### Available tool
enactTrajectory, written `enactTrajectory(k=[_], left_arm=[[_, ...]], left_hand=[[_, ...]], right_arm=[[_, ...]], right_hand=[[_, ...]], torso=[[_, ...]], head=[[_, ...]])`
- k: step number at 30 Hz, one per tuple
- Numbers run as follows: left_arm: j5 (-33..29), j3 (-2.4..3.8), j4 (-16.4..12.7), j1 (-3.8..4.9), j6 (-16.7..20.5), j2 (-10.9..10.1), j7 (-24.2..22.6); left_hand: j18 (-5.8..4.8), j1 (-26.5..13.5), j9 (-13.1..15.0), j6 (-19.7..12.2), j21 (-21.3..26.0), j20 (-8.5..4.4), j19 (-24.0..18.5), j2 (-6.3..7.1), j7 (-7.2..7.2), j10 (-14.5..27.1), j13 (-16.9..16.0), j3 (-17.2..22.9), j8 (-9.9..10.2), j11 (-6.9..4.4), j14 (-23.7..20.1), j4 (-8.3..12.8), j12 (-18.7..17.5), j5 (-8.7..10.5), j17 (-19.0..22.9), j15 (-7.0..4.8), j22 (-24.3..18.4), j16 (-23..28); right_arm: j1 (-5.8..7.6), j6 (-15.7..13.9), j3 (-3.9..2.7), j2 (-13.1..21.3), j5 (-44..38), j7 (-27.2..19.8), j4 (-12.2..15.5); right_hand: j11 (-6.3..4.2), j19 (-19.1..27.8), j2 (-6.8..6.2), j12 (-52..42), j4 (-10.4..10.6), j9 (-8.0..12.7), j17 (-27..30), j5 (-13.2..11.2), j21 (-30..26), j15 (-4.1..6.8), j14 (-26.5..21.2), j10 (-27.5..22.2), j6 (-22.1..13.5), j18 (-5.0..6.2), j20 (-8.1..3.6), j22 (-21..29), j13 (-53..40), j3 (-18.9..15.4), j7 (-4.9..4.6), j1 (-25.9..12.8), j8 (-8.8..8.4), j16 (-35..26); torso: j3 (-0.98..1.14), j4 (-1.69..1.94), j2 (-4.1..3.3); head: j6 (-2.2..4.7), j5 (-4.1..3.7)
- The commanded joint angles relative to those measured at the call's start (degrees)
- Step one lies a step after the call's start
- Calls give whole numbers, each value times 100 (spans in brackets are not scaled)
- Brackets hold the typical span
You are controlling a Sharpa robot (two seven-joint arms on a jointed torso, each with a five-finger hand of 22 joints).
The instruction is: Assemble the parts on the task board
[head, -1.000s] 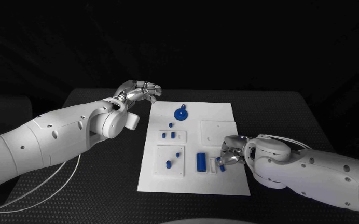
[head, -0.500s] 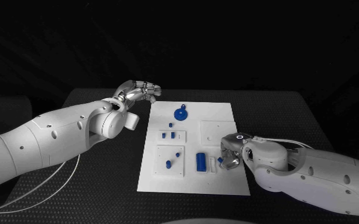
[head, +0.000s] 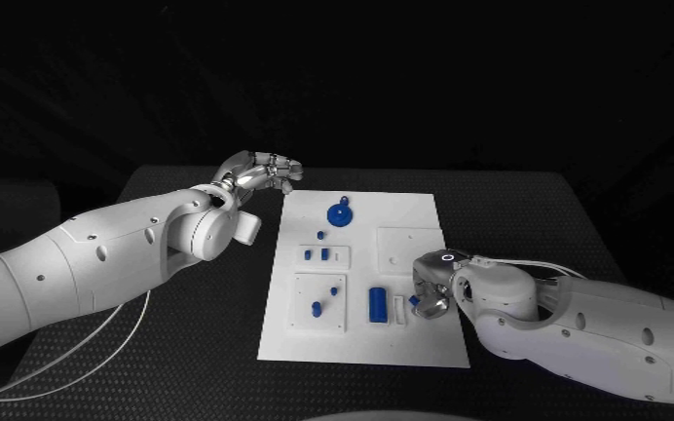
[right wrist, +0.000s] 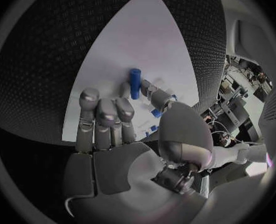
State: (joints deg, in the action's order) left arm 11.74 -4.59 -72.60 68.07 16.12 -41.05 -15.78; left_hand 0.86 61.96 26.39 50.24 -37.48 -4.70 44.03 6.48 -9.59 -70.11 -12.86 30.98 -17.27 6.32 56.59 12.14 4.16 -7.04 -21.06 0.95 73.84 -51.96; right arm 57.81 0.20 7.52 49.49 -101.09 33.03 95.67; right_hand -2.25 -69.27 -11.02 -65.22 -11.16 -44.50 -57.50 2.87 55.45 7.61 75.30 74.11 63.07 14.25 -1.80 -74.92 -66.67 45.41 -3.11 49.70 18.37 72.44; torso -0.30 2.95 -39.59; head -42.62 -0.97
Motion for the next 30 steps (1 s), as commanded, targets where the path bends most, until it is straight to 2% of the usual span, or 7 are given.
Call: enactTrajectory(k=[1,4,6,12,21,28,30], left_arm=[[-22,3,-20,4,-77,6,-29],[-22,3,-19,4,-76,10,-28],[-22,3,-19,4,-76,10,-26],[-22,3,-23,4,-71,0,-22],[-22,2,-25,4,-76,-10,-20],[-22,1,-27,4,-81,-19,-14],[-22,1,-25,4,-81,-17,-12]], left_hand=[[72,-55,0,-38,25,4,26,-12,11,43,-8,-3,-35,-4,15,-32,4,-35,-10,6,6,23],[72,-55,0,-38,25,4,26,-12,12,43,-8,-3,-36,-4,15,-33,4,-35,-11,6,7,24],[72,-55,0,-38,25,4,26,-13,12,43,-8,-3,-36,-5,15,-34,4,-36,-11,6,7,24],[72,-55,0,-38,27,5,26,-16,12,43,-8,-2,-36,-5,15,-36,4,-36,-12,7,9,25],[72,-53,1,-37,29,4,26,-17,14,41,-9,0,-37,-6,16,-37,5,-38,-15,6,12,26],[73,-52,1,-37,30,4,26,-17,15,41,-9,1,-38,-6,16,-38,6,-38,-18,6,14,27],[73,-52,1,-37,31,4,26,-17,15,41,-10,1,-38,-6,15,-38,6,-38,-18,6,15,28]], right_arm=[[-69,165,61,7,495,87,-119],[-69,-65,61,13,1029,49,-146],[-68,-325,60,23,1592,-13,-177],[-65,-985,56,117,2473,-146,-100],[-30,-1879,-4,262,3640,-326,65],[-26,-1882,-10,294,4005,-319,115],[-26,-1803,-10,283,4102,-303,134]], right_hand=[[-2,37,156,7,-27,967,5,-8,-22,-40,1,-16,-32,70,8,-72,-7,67,-86,83,-125,-14],[-9,29,230,-44,-27,964,2,-7,-10,-46,7,35,2,67,21,-79,-48,95,-78,47,-113,-7],[-21,14,280,-97,-37,965,-2,-6,6,-49,15,90,37,72,30,-85,-91,111,-66,-5,-104,2],[-51,-24,413,-214,-141,996,-12,2,34,-38,26,206,111,75,27,-88,-194,122,-39,-148,-105,22],[-58,-41,378,-217,-188,1020,-12,2,34,-14,25,219,135,75,11,-79,-202,129,-33,-227,-116,21],[-60,-59,352,-211,-185,1039,-11,1,28,12,25,220,144,75,-6,-69,-203,122,-32,-311,-128,20],[-60,-61,347,-211,-185,1043,-10,1,26,17,24,220,144,75,-10,-67,-206,120,-32,-329,-131,19]], torso=[[-2,0,0],[0,1,1],[1,4,0],[-1,3,-3],[5,-2,-1],[3,-7,0],[5,-7,-3]], head=[[-1,-1],[4,-6],[8,-14],[9,-6],[-2,11],[-10,20],[-8,22]])
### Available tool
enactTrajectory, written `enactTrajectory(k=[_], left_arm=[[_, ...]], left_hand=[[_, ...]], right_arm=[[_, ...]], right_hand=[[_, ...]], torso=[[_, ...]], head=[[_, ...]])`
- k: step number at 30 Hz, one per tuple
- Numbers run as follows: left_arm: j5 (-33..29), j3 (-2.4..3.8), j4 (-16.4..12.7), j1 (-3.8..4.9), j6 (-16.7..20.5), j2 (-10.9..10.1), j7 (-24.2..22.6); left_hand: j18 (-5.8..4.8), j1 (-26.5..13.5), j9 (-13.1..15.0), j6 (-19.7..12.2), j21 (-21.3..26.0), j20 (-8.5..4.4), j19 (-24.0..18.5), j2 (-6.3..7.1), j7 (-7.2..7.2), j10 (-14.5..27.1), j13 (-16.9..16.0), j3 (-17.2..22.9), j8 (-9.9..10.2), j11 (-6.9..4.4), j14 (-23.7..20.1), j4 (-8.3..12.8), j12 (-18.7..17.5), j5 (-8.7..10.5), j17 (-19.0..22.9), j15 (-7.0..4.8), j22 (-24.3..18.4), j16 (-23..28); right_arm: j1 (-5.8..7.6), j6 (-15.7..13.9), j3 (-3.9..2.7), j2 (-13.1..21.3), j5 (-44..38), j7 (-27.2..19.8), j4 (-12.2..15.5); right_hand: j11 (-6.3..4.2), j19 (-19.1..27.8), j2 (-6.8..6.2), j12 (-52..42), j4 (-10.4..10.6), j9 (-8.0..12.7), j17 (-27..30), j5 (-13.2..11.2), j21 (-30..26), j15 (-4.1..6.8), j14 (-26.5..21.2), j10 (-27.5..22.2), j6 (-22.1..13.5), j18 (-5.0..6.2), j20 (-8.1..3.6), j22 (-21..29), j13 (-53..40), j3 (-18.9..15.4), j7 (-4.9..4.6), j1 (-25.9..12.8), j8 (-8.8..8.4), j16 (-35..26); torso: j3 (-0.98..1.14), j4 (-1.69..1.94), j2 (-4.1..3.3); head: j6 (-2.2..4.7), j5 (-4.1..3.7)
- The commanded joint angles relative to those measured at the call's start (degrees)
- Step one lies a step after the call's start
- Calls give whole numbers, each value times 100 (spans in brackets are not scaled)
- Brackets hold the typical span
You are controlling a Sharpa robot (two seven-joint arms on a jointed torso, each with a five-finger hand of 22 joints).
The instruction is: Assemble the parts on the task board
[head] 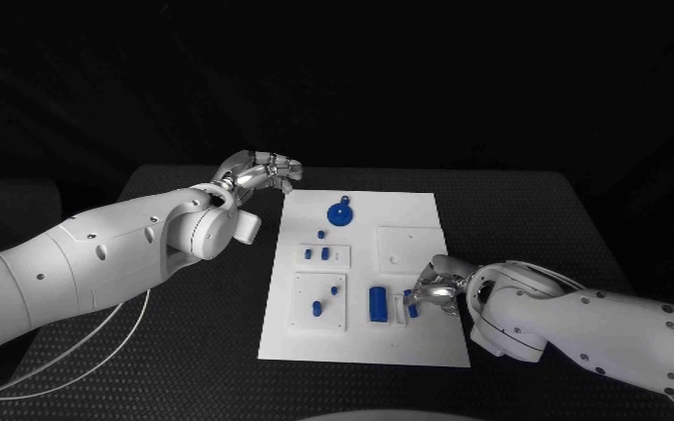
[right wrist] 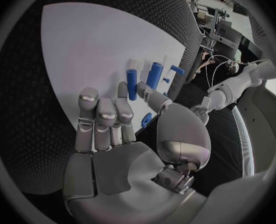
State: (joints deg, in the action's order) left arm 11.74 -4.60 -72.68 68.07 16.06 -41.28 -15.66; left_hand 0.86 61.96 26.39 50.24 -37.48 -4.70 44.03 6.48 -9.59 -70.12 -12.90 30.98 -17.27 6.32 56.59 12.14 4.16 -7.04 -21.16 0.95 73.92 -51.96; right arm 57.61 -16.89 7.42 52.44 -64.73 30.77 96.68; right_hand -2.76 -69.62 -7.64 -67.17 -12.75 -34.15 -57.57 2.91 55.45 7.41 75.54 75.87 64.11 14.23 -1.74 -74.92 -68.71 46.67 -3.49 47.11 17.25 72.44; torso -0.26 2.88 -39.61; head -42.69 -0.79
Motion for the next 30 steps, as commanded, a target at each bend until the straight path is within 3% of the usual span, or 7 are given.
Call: enactTrajectory(k=[1,10,30], left_arm=[[-22,3,-16,4,-74,9,-24],[-22,3,-18,4,-81,11,-22],[-22,3,-20,4,-87,16,-18]], left_hand=[[73,-52,1,-37,31,4,26,-17,15,42,-6,1,-38,-5,15,-38,6,-38,-9,7,8,28],[73,-52,1,-37,33,5,26,-15,16,43,-7,1,-39,-5,15,-40,6,-38,-11,7,11,30],[72,-57,1,-38,37,6,26,-12,15,45,-7,-1,-39,-4,14,-47,5,-37,-17,8,17,34]], right_arm=[[-5,-38,-1,-18,472,-60,34],[-5,375,1,-64,505,90,-13],[-7,322,4,-185,451,30,-83]], right_hand=[[-9,-27,8,-14,-26,9,-3,-4,25,39,0,42,40,77,-18,-66,-1,-7,6,-77,-19,18],[-5,-27,-2,9,-21,26,0,-6,13,55,-4,23,31,77,-27,-58,9,-27,2,-157,-36,12],[-2,-21,-20,21,-26,36,3,-7,4,62,-8,7,23,77,-31,-55,11,-36,-2,-195,-46,6]], torso=[[3,0,-1],[-3,1,0],[0,4,2]], head=[[-2,4],[-11,4],[-19,23]])
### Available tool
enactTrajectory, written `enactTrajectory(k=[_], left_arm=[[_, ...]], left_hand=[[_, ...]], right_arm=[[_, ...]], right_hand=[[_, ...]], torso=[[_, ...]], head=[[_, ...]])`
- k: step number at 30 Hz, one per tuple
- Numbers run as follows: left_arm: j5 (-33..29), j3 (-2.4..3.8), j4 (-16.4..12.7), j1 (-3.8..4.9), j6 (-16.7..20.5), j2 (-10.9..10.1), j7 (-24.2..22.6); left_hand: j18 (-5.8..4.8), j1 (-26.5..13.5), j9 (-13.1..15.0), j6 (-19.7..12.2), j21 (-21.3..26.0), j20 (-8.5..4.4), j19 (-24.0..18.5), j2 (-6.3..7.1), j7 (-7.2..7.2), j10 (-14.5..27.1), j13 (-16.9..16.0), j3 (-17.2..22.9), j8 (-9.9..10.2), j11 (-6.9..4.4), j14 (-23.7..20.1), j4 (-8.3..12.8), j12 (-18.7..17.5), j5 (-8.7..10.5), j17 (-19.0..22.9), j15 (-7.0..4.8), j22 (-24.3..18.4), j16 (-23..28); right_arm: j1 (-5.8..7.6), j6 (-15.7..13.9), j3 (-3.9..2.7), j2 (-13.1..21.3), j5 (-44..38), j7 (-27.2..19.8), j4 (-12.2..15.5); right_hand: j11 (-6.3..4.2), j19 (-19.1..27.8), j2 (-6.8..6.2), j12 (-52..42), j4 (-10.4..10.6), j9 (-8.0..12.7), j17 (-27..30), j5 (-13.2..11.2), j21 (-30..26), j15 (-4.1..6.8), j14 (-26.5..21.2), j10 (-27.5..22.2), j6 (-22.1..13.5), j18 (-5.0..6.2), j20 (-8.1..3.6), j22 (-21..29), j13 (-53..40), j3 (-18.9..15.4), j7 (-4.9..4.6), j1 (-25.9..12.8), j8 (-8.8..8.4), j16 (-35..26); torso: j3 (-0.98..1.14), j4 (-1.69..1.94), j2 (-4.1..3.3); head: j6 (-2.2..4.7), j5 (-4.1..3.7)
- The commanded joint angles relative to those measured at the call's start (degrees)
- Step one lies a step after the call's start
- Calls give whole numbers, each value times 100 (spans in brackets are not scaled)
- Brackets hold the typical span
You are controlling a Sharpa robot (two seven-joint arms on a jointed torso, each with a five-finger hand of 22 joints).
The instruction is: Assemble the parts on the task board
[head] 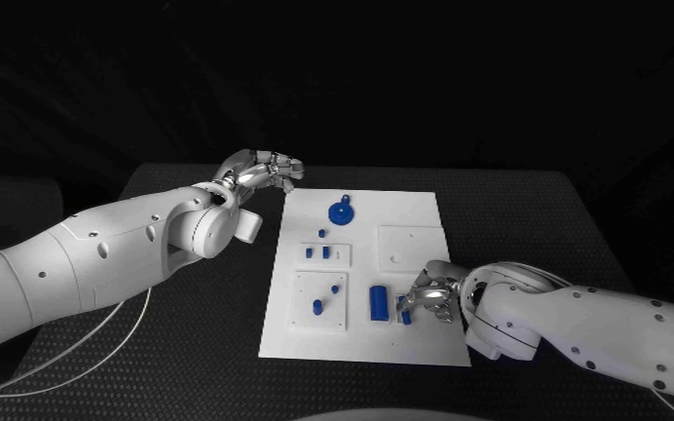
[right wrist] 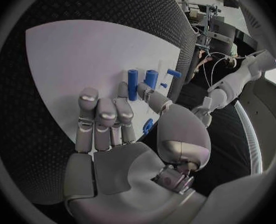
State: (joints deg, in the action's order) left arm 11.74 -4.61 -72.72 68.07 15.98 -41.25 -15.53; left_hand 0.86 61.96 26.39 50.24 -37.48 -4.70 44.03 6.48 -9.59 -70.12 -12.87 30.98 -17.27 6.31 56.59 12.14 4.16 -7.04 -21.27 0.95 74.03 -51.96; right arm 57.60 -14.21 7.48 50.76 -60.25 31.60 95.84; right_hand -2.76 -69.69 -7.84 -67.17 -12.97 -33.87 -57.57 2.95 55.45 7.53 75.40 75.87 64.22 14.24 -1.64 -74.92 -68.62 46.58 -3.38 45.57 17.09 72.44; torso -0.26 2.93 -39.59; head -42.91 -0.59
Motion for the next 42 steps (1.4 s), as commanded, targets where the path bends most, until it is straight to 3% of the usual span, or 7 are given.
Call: enactTrajectory(k=[1,7,10,18,30,36,42], left_arm=[[-22,3,-16,4,-76,11,-30],[-22,3,-16,4,-77,12,-29],[-22,3,-15,4,-77,12,-27],[-22,3,-14,4,-76,15,-26],[-22,3,-15,4,-70,6,-27],[-22,3,-13,4,-79,0,-24],[-22,3,-14,4,-78,3,-24]], left_hand=[[72,-58,1,-38,38,6,26,-12,15,46,-9,-2,-39,-3,14,-48,5,-37,-7,8,6,34],[72,-61,1,-39,38,7,26,-14,15,46,-9,-2,-39,-3,14,-52,5,-37,-8,8,7,35],[71,-64,0,-39,39,7,26,-14,14,46,-10,-3,-39,-3,14,-55,5,-37,-9,9,8,36],[71,-68,0,-41,41,7,26,-15,14,47,-10,-4,-39,-2,13,-60,5,-37,-11,9,10,37],[72,-70,-1,-43,44,7,26,-13,13,50,-10,-3,-38,-2,13,-64,4,-37,-15,9,14,40],[73,-69,-1,-45,46,7,26,-12,13,51,-10,-3,-38,-2,13,-64,3,-37,-17,9,15,41],[73,-68,-1,-45,47,7,27,-14,12,51,-10,-2,-38,-2,13,-66,4,-38,-18,9,17,42]], right_arm=[[-6,40,-1,-22,3,-56,-10],[-6,87,-1,-52,3,-69,-53],[-6,134,-1,-78,4,-81,-66],[-6,148,2,-82,7,-141,-65],[-6,432,2,20,13,-430,-21],[-7,844,3,103,-175,-481,-9],[-8,926,8,89,-498,-451,-18]], right_hand=[[-2,-13,-3,25,0,9,3,-12,2,52,6,3,12,76,-41,-54,6,-28,-14,-51,-31,5],[1,-17,-126,42,44,19,6,-16,-7,63,4,-16,4,76,-47,-48,11,-39,-17,-124,-40,-1],[4,-30,-347,59,125,23,8,-16,-13,70,5,-33,-7,76,-52,-41,17,-73,-21,-202,-46,-4],[10,-48,-647,101,288,21,13,-15,-22,76,5,-73,-39,76,-70,-33,37,-208,-28,-280,-54,-13],[10,-43,-751,112,352,14,14,-15,-32,78,3,-87,-54,76,-82,-31,36,-313,-28,-281,-52,-18],[13,-28,-759,125,165,3,12,-11,-35,79,0,-99,-72,76,-106,-41,34,-362,-31,71,-47,-22],[22,-6,-658,134,-37,2,11,-5,-39,65,-2,-106,-78,76,-93,-52,31,-515,-38,316,-45,-28]], torso=[[1,1,0],[-1,-4,0],[2,0,-1],[2,-3,1],[7,-4,0],[9,-11,1],[12,-10,-3]], head=[[4,4],[7,12],[-1,21],[-1,27],[8,27],[28,16],[28,9]])
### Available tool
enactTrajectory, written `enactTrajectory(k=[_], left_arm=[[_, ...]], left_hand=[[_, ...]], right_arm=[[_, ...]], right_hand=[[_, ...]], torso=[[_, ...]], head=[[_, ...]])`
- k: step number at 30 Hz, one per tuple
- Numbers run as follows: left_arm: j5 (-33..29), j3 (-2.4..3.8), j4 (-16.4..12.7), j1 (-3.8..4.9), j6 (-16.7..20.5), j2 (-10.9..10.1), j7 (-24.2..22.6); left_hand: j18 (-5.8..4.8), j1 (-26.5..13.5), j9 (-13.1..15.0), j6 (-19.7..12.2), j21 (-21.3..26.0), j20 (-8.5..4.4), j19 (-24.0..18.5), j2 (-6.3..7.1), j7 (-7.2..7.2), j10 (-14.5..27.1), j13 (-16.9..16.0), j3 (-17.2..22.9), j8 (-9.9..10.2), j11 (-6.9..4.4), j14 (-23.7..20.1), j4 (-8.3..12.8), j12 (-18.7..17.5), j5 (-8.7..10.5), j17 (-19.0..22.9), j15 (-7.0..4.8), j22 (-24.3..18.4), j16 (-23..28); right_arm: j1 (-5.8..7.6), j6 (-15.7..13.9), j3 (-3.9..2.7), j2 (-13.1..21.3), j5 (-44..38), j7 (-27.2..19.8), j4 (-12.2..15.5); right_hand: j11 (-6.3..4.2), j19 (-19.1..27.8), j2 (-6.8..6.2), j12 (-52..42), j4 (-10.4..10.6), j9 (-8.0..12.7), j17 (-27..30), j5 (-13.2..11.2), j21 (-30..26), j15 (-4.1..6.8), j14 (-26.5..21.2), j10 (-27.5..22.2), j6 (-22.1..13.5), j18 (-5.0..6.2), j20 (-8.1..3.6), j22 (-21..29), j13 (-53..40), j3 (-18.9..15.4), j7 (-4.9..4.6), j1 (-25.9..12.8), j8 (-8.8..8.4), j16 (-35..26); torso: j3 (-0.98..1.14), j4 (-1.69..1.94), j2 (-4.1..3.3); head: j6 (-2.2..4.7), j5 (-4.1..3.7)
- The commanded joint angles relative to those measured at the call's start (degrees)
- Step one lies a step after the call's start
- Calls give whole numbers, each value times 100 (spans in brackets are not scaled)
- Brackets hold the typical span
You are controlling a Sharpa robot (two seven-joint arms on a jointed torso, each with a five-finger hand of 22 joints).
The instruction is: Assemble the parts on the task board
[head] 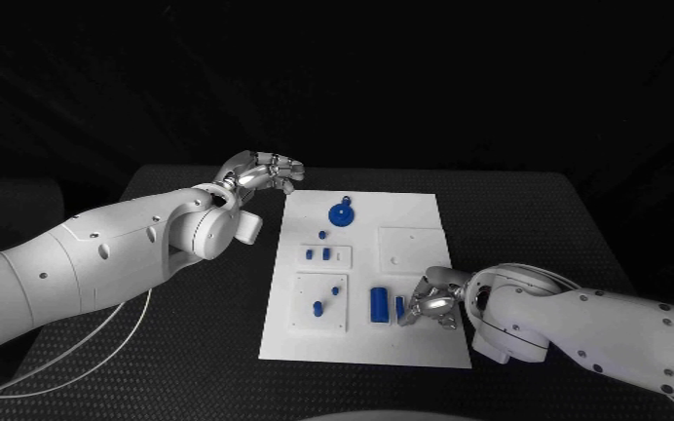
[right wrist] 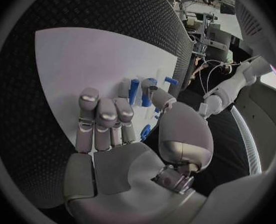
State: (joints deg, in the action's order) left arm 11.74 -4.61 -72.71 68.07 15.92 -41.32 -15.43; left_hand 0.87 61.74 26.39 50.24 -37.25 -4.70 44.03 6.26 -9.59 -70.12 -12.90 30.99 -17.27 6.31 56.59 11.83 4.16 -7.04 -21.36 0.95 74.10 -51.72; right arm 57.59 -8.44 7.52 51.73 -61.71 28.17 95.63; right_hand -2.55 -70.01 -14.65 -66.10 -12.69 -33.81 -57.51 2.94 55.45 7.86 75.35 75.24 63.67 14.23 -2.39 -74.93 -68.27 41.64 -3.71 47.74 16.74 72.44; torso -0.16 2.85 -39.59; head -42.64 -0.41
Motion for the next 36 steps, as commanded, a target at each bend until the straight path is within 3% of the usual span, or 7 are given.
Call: enactTrajectory(k=[1,9,15,18,25,32,36], left_arm=[[-22,3,-15,4,-73,11,-34],[-22,3,-12,4,-75,14,-33],[-22,3,-12,3,-76,12,-31],[-22,3,-10,3,-73,9,-29],[-22,3,-9,3,-80,13,-19],[-22,3,-13,3,-76,10,-16],[-22,3,-12,3,-78,8,-16]], left_hand=[[73,-46,-1,-45,24,7,27,7,12,51,-8,-3,-38,-2,13,-35,4,-38,-9,9,9,18],[73,-46,-1,-46,25,7,27,7,12,51,-8,-2,-38,-2,13,-36,4,-38,-10,9,10,19],[73,-47,-1,-46,26,7,27,7,12,52,-8,-2,-38,-2,13,-37,4,-38,-11,9,11,19],[72,-49,-1,-46,26,7,27,6,12,52,-8,-3,-38,-1,13,-41,3,-38,-12,9,12,20],[72,-51,-1,-46,28,7,28,4,11,52,-8,-3,-38,-1,13,-44,3,-38,-13,9,13,21],[72,-53,-1,-47,29,8,28,3,11,53,-9,-3,-38,-1,13,-48,3,-39,-15,10,15,22],[72,-53,-1,-47,31,8,27,3,11,54,-9,-2,-38,-1,12,-49,3,-39,-16,10,17,23]], right_arm=[[-7,347,5,-8,-355,-103,-3],[-8,208,11,-58,-362,-26,-52],[-9,111,12,-105,-417,52,-125],[-13,116,14,-160,-428,105,-167],[-15,351,23,-227,-728,370,-245],[-15,430,29,-206,-726,371,-232],[-15,417,29,-171,-643,293,-213]], right_hand=[[1,29,71,30,-118,-5,4,-5,-39,31,4,-43,-23,77,-19,-54,-4,-30,-5,178,-10,-28],[4,37,198,31,-222,-2,3,-6,-45,26,1,-37,-18,77,-7,-56,-8,-85,-7,312,-9,-32],[2,30,324,18,-129,-1,3,-13,-50,22,4,-18,-1,77,8,-51,-19,-97,-5,234,-4,-33],[-2,34,554,-2,-4,3,3,-15,-61,20,3,1,8,77,21,-45,-37,-96,-1,88,-4,-33],[-16,53,699,-19,-164,13,-6,-11,-59,27,-1,17,21,77,7,-60,-57,37,12,155,-7,-24],[-7,56,724,4,-331,38,-5,2,-54,12,2,9,32,77,29,-71,-43,171,5,201,-20,-28],[2,54,627,16,-335,52,-1,4,-55,4,5,5,34,77,45,-72,-36,172,-4,144,-28,-34]], torso=[[3,-3,-3],[-5,7,-3],[-11,13,0],[-12,12,-2],[-10,14,-1],[-11,4,1],[-8,5,2]], head=[[2,-9],[-8,-16],[-12,-15],[-18,-12],[-28,1],[-17,8],[-8,3]])
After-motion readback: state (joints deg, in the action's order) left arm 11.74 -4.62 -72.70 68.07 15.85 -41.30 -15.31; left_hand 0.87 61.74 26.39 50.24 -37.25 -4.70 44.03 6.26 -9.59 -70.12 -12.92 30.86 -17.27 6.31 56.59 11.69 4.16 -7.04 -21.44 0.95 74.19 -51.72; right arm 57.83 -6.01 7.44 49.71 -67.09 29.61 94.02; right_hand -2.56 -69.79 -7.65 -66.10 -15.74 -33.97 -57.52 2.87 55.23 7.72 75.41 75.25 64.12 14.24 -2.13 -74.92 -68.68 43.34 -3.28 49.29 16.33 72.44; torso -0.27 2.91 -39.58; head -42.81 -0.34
